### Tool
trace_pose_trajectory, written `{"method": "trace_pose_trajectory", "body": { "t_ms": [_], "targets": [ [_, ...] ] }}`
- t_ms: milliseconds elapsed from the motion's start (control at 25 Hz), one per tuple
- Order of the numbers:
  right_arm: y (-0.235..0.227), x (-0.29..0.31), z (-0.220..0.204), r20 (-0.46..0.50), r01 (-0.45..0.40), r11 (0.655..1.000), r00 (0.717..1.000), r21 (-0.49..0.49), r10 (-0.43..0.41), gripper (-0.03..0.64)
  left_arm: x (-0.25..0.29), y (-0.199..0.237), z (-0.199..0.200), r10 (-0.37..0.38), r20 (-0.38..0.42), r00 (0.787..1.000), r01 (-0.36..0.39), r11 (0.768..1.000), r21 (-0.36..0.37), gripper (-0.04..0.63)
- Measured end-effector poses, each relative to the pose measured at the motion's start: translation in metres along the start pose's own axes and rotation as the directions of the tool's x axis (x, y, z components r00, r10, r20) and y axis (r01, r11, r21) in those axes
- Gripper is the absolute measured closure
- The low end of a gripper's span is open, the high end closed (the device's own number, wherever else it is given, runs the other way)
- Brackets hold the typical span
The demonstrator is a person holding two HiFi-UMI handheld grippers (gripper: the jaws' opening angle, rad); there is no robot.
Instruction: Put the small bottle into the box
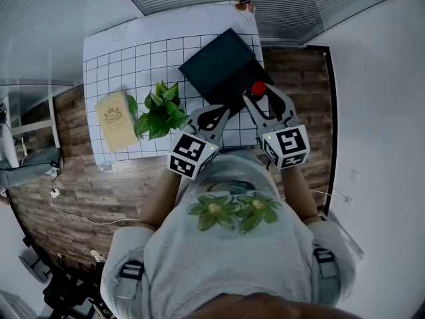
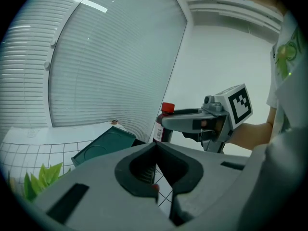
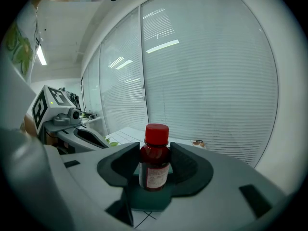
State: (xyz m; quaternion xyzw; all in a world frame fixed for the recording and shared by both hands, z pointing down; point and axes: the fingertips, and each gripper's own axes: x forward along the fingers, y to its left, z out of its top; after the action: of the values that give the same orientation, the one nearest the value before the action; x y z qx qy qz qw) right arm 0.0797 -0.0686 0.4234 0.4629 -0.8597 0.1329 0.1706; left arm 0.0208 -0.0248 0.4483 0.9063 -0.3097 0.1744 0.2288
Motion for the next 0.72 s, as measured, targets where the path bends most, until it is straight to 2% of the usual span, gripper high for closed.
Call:
{"method": "trace_pose_trajectory", "body": {
  "t_ms": [720],
  "targets": [
    [-0.013, 0.015, -0.01, -0.023, 0.02, 1.0, 1.0, 0.013, -0.02, 0.417, 0.011, 0.003, -0.007, -0.026, -0.036, 0.999, 0.025, 0.999, -0.033, 0.588]
  ]
}}
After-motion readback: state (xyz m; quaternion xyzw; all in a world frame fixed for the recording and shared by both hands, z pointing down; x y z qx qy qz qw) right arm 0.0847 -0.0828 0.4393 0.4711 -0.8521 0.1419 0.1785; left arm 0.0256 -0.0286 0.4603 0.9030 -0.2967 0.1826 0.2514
